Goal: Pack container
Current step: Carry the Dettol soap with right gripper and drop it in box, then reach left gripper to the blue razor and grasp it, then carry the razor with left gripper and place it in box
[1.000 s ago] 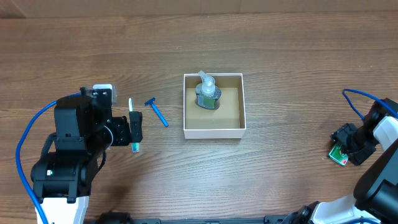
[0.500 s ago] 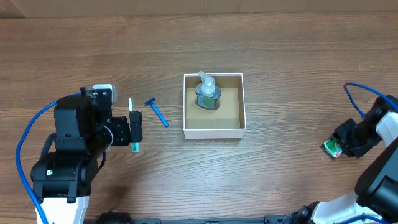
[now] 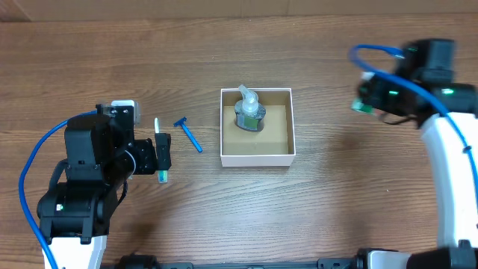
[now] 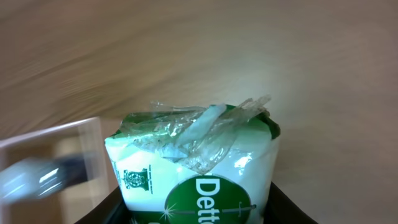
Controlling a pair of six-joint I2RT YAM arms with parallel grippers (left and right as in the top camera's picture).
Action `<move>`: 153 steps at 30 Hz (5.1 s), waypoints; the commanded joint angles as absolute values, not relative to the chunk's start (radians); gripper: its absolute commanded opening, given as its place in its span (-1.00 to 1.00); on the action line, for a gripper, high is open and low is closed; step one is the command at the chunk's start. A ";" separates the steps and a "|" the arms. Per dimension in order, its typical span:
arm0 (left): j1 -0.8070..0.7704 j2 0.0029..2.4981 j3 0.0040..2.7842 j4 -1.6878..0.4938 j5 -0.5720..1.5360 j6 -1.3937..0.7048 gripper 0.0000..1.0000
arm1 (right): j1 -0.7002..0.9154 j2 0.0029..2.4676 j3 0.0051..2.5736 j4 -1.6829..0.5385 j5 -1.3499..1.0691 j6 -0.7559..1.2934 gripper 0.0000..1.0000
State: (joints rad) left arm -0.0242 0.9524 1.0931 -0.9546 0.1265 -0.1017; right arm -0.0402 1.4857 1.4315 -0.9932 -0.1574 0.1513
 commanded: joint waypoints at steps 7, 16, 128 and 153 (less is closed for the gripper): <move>-0.020 0.954 1.116 -0.953 0.123 -0.090 1.00 | 0.435 1.574 1.460 -0.832 0.012 0.318 -0.78; -0.020 0.954 1.116 -0.953 0.123 -0.090 1.00 | 0.436 1.782 1.460 -0.817 -0.002 0.419 -0.85; -0.236 2.069 1.402 -0.859 0.026 -0.680 -0.41 | -0.140 1.517 1.264 -1.027 0.084 0.414 1.00; -0.314 1.822 1.739 -1.085 -0.132 -0.426 -0.92 | -0.140 1.517 1.264 -1.030 0.084 0.411 1.00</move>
State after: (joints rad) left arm -0.2550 1.9804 1.6943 -1.1099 -0.0750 -0.5343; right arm -0.1375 1.5261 1.2644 -1.0386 0.0822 0.4175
